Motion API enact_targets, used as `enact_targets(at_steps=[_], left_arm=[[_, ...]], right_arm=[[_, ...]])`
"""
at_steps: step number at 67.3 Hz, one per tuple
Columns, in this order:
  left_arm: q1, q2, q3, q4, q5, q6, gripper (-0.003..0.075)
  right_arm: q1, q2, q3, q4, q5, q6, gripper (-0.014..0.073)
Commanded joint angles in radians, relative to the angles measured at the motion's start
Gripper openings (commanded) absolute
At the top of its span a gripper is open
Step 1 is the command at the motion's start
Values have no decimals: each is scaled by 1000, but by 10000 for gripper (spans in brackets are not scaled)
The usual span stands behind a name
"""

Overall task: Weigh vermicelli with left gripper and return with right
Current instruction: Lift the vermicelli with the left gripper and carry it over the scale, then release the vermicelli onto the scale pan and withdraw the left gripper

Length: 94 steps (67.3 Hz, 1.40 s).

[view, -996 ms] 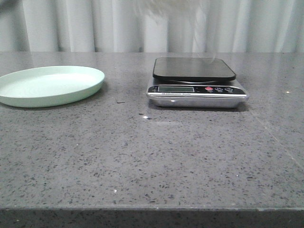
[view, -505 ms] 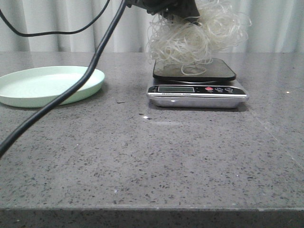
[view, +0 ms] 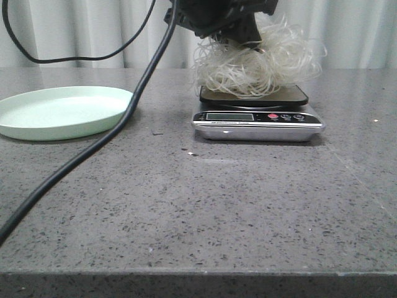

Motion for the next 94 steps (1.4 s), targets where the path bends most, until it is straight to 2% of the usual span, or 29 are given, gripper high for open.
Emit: enact_targets(at_steps=[1, 8, 9, 13, 21, 38, 55, 61, 69, 79, 86, 94], left_arm=[[-6, -62, -39, -29, -46, 0, 191], [-4, -62, -39, -29, -34, 0, 290], [-4, -62, -39, -29, -32, 0, 326], [-4, -64, -39, -29, -27, 0, 393], [-4, -75, -39, -29, -25, 0, 469], [11, -164, -39, -20, 29, 0, 486], [83, -310, -39, 24, 138, 0, 482], [121, -366, -39, 26, 175, 0, 462], [187, -439, -34, 77, 251, -12, 382], [267, -538, 37, 301, 350, -149, 283], [308, -622, 136, 416, 349, -191, 222], [349, -725, 266, 447, 290, -203, 146]], right_arm=[[-6, -17, -8, 0, -73, 1, 150], [-6, -17, -8, 0, -73, 1, 150], [-6, -17, -8, 0, -73, 1, 150], [-6, -17, -8, 0, -73, 1, 150], [-6, -17, -8, 0, -73, 1, 150], [-6, -17, -8, 11, -73, 1, 150], [-6, -17, -8, 11, -73, 1, 150], [-6, -17, -8, 11, -73, 1, 150], [-6, -17, -8, 11, -73, 1, 150], [-6, -17, -8, 11, -73, 1, 150], [-6, -17, -8, 11, -73, 1, 150], [-6, -17, -8, 11, -73, 1, 150]])
